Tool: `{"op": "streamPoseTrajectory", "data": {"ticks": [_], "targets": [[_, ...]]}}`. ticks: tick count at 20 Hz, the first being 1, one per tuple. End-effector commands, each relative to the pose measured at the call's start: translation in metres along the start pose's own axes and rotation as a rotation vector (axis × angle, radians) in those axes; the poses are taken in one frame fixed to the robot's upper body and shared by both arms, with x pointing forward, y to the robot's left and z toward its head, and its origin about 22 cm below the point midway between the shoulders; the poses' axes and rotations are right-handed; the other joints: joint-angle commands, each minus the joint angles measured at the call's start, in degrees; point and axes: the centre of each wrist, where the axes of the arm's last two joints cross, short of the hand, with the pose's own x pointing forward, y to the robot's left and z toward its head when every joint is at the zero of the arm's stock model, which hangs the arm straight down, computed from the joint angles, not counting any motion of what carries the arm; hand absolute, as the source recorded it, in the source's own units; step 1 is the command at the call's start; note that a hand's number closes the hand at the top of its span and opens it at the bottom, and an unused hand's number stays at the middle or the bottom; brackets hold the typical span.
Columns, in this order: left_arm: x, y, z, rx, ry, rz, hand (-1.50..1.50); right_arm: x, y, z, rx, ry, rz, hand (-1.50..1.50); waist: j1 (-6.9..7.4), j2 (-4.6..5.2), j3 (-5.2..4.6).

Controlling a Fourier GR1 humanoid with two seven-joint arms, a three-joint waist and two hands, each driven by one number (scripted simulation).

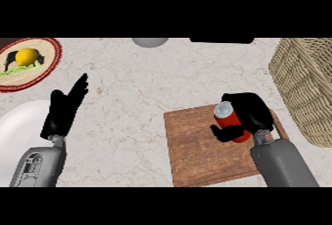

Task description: Pick the can from the cutting board and place it in the basket

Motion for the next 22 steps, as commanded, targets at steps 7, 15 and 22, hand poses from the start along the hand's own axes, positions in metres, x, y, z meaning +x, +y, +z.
{"op": "streamPoseTrajectory", "data": {"ticks": [7, 15, 22], "targets": [[0.006, 0.006, 0.003, 0.030, 0.009, 0.008, 0.00, 0.084, -0.042, -0.020, -0.018, 0.023, -0.165, 1.50, -1.33, 0.18, 0.63], [-0.011, 0.021, 0.004, 0.029, 0.021, 0.007, 0.00, 0.099, -0.145, 0.025, -0.296, -0.068, -0.534, 1.50, -1.96, -0.19, 0.58], [-0.011, 0.017, 0.011, 0.028, 0.029, 0.006, 0.00, 0.100, -0.240, 0.048, -0.441, -0.009, -0.589, 1.50, -1.27, 0.10, 0.59]]}}
